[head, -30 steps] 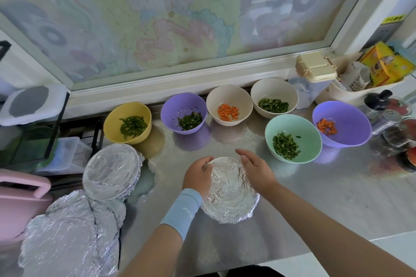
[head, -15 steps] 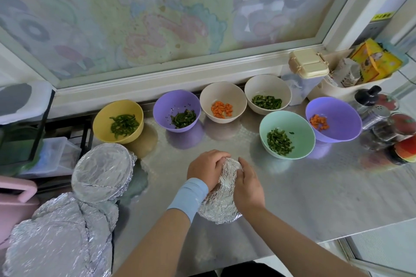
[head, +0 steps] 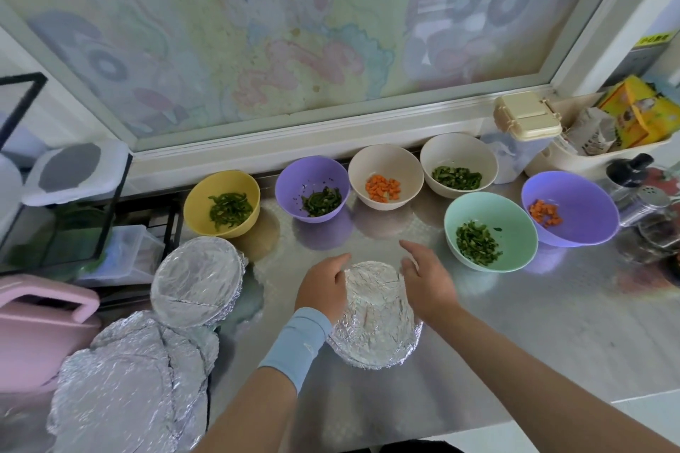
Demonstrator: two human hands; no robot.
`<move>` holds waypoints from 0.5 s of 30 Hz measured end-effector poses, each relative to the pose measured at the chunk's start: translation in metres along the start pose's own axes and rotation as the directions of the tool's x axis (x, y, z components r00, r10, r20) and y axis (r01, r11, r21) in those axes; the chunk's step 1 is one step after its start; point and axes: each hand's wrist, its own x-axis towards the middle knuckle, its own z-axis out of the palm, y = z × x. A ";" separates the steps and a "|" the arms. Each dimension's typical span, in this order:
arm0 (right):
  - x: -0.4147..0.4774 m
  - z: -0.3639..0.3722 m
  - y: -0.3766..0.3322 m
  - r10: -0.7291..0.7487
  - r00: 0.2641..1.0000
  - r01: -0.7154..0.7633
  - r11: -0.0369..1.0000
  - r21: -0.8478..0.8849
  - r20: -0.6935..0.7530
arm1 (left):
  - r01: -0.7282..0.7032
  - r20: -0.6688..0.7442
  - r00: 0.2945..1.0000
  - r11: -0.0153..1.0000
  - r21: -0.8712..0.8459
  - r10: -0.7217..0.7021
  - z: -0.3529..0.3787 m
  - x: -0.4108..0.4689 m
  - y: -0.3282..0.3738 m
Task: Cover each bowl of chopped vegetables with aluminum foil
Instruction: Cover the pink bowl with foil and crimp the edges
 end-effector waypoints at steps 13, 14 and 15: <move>-0.004 0.041 0.001 -0.044 0.998 0.047 0.997 -0.059 0.053 | -0.176 0.010 0.984 0.982 -0.067 0.177 0.003 0.006 -0.009; 0.000 0.042 0.001 -0.053 0.996 0.059 0.995 -0.083 0.076 | -0.162 -0.002 0.987 0.984 -0.079 0.162 0.001 0.006 -0.012; 0.004 0.041 0.001 -0.081 0.994 0.090 0.987 -0.135 0.069 | -0.165 -0.014 0.986 0.982 -0.087 0.164 -0.001 0.007 -0.013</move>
